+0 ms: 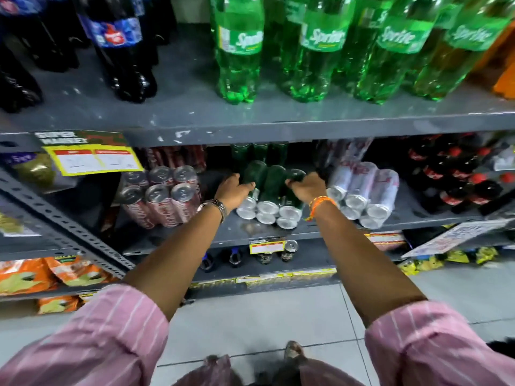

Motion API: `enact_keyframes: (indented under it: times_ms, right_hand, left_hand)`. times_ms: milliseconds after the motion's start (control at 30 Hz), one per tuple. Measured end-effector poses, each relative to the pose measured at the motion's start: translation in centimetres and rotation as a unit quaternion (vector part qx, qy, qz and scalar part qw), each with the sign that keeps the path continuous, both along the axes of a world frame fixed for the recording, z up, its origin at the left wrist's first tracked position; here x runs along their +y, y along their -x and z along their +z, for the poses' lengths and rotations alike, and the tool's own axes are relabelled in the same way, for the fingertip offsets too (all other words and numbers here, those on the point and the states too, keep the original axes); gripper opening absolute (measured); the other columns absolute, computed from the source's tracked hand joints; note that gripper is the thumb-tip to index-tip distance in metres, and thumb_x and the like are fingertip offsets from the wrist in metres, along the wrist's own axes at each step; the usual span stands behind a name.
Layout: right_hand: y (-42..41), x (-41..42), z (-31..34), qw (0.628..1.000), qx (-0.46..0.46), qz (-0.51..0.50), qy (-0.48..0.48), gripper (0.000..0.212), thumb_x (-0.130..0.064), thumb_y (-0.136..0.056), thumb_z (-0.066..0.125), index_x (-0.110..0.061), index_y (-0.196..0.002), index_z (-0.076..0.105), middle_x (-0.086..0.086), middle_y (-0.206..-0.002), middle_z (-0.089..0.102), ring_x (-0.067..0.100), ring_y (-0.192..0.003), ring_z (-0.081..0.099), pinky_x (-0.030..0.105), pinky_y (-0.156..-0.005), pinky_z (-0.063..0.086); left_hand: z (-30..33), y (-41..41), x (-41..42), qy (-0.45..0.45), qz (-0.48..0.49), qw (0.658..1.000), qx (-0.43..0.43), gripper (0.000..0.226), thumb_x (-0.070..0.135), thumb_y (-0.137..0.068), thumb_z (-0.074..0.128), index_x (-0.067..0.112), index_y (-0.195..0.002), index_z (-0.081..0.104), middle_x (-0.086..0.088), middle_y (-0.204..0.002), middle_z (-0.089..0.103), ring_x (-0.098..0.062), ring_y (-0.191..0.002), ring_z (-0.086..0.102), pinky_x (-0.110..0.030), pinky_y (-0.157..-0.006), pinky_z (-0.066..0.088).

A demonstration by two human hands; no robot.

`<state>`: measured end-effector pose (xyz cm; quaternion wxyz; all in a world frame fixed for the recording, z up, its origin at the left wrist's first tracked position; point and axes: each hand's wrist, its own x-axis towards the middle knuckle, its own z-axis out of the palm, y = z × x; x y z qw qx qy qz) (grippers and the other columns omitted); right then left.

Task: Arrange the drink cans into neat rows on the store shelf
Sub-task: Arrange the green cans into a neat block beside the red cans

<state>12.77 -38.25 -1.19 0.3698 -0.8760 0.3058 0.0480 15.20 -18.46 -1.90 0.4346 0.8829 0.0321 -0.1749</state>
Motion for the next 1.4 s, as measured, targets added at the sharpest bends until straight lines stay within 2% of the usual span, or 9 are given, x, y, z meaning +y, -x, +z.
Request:
enact_keyframes:
  times_ms: [167,433,533,633,733,833,1067,1200,1400]
  right_hand:
    - [0.0,-1.8,-1.9,0.980,-0.012,-0.057,-0.191,0.054,-0.052,-0.065,0.084,-0.010,-0.094,0.068,0.009,-0.111,0.072,0.028,-0.107,0.068,0.039,-0.097,0.055]
    - [-0.5,-2.7,-1.4,0.982,-0.040,-0.019,-0.185,0.049,-0.041,-0.063,0.088,-0.011,-0.087,0.058,0.004,-0.099,0.068,0.025,-0.096,0.066,0.034,-0.087,0.056]
    - [-0.2,-3.1,-0.5,0.985,-0.060,0.014,-0.162,0.042,-0.039,-0.064,0.087,-0.012,-0.079,0.058,0.000,-0.083,0.065,0.022,-0.089,0.066,0.030,-0.079,0.055]
    - [0.0,-3.4,0.9,0.991,-0.060,0.061,-0.104,0.055,-0.044,-0.066,0.086,-0.005,-0.098,0.063,0.004,-0.097,0.067,0.022,-0.095,0.066,0.027,-0.077,0.052]
    - [0.4,-3.5,1.7,0.988,-0.102,0.101,-0.051,0.054,-0.045,-0.070,0.086,-0.004,-0.096,0.063,0.007,-0.096,0.068,0.020,-0.097,0.065,0.025,-0.079,0.051]
    - [1.4,-3.7,1.1,0.981,-0.149,0.122,-0.034,0.070,-0.042,-0.070,0.086,-0.004,-0.122,0.060,0.012,-0.107,0.072,0.024,-0.106,0.066,0.030,-0.088,0.055]
    - [4.5,-3.5,-4.0,0.965,-0.203,0.128,-0.109,0.070,-0.017,-0.068,0.089,-0.015,-0.126,0.050,-0.002,-0.106,0.067,0.017,-0.102,0.066,0.032,-0.088,0.059]
    - [5.8,-3.2,-5.8,0.960,-0.216,0.142,-0.112,0.071,-0.012,-0.069,0.087,-0.014,-0.128,0.045,0.005,-0.116,0.066,0.017,-0.106,0.063,0.005,-0.077,0.050]
    - [4.7,-3.9,-4.9,0.962,-0.187,0.160,-0.116,0.075,-0.027,-0.063,0.092,-0.012,-0.121,0.046,0.003,-0.114,0.065,0.017,-0.103,0.062,0.029,-0.088,0.052]
  left_hand:
    - [-0.9,-1.2,-2.5,-0.017,0.041,0.999,0.024,0.064,0.058,-0.082,0.060,0.005,-0.117,0.064,-0.012,-0.123,0.068,-0.030,-0.113,0.063,-0.035,-0.095,0.050]
    - [-3.2,-3.0,-1.0,0.062,0.090,0.992,0.067,0.106,0.065,-0.040,0.086,-0.005,-0.117,0.064,-0.023,-0.115,0.070,-0.035,-0.104,0.069,-0.037,-0.085,0.056]
    - [-1.9,-1.4,-1.0,0.075,0.119,0.988,0.065,0.056,0.038,-0.070,0.084,-0.012,-0.087,0.064,-0.017,-0.078,0.063,-0.029,-0.082,0.062,-0.034,-0.074,0.041]
    - [-0.5,0.1,-1.4,0.090,0.119,0.988,0.039,0.038,0.019,-0.079,0.080,0.015,-0.057,0.049,-0.001,-0.063,0.053,-0.018,-0.063,0.053,-0.028,-0.070,0.042]
    - [0.0,0.8,-1.3,0.112,0.116,0.987,-0.013,0.020,0.010,-0.076,0.081,0.013,-0.075,0.061,-0.006,-0.087,0.069,-0.020,-0.083,0.067,-0.030,-0.073,0.054]
    - [-0.5,1.5,-0.8,0.115,0.130,0.983,-0.059,0.047,0.015,-0.063,0.089,0.010,-0.102,0.063,-0.011,-0.112,0.071,-0.026,-0.103,0.070,-0.044,-0.093,0.057]
    - [-3.2,5.7,-1.8,0.027,0.136,0.983,-0.124,0.065,0.017,-0.062,0.090,0.012,-0.112,0.049,-0.005,-0.113,0.071,-0.023,-0.102,0.068,-0.042,-0.091,0.057]
    - [-4.3,7.0,-2.2,0.010,0.140,0.979,-0.146,0.060,0.012,-0.065,0.088,0.015,-0.108,0.047,-0.007,-0.113,0.070,-0.017,-0.095,0.063,-0.035,-0.085,0.056]
    - [-3.7,6.5,-2.4,-0.015,0.152,0.982,-0.113,0.063,0.013,-0.069,0.085,0.006,-0.120,0.048,-0.012,-0.123,0.065,-0.028,-0.113,0.062,-0.035,-0.092,0.050]
